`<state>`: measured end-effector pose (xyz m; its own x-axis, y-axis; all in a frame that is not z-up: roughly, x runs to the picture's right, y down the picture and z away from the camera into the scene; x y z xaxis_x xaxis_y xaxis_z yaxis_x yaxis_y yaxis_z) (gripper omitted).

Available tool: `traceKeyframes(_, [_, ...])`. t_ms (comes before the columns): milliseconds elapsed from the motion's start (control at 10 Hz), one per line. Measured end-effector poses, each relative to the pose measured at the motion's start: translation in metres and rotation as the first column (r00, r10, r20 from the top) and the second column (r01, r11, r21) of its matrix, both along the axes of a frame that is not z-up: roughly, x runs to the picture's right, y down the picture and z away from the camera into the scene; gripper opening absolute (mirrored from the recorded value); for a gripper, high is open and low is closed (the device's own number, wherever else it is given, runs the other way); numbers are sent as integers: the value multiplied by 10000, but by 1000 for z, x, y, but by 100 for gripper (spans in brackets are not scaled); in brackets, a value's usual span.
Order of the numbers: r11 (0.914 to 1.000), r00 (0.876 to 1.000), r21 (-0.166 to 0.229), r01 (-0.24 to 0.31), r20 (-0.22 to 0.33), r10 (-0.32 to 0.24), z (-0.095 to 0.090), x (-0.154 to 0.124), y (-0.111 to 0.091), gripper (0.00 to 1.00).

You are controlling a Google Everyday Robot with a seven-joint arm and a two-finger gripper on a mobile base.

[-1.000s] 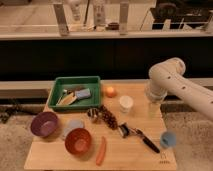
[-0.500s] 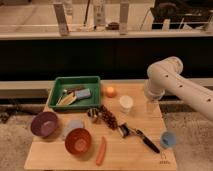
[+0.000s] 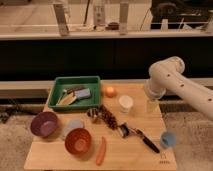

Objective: Wipe tray with sponge

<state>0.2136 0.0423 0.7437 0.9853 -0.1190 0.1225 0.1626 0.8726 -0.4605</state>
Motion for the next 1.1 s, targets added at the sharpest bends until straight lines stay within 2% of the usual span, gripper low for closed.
traceKeyframes(500, [9947,9901,229,1000,963,-1017,1,-100,-32,80])
traceKeyframes(700, [9902,9823,265,1374,1248,-1396,12,-138,-46,80])
traceKeyframes(1100, [9795,9655,90,2013,1668,-1999,37,-205,-55,80])
